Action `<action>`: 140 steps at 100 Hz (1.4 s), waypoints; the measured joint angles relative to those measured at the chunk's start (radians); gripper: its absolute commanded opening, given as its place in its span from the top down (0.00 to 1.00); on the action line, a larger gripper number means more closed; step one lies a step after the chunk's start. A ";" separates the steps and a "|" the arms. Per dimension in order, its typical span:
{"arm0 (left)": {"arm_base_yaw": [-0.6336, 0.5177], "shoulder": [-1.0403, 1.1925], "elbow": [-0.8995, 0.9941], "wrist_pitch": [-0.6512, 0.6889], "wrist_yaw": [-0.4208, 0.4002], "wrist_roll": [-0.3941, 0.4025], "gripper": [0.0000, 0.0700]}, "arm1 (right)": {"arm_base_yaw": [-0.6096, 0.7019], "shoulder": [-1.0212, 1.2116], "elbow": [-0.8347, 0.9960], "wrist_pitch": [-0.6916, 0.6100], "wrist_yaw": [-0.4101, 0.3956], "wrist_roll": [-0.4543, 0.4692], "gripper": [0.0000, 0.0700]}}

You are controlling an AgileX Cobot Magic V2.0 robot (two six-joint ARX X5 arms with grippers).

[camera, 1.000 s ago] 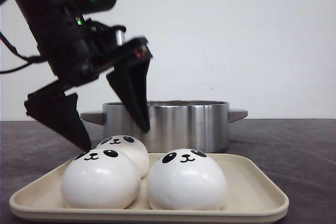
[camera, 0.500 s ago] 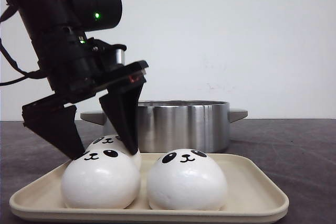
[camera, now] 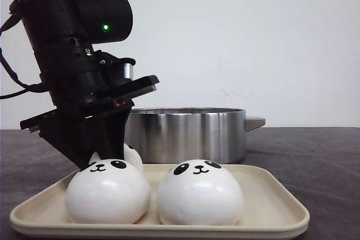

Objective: Steam buns
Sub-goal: 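Close the left gripper around the panda bun and lift it, then carry the bun over the pot and release it with the left gripper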

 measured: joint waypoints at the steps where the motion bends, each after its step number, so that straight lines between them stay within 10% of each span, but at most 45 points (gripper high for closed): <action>1: 0.000 0.000 0.000 -0.002 0.005 0.000 1.00 | 0.000 0.000 0.000 0.000 0.000 0.000 1.00; 34: -0.048 -0.150 0.090 -0.007 0.086 0.005 1.00 | 0.000 0.000 0.000 -0.006 0.000 0.003 1.00; 67: -0.043 -0.187 0.263 0.045 -0.011 0.064 1.00 | 0.000 0.000 0.000 -0.006 0.000 0.002 1.00; 140: 0.126 0.284 0.571 0.072 -0.136 0.093 0.95 | 0.000 -0.001 0.000 -0.006 -0.034 -0.006 1.00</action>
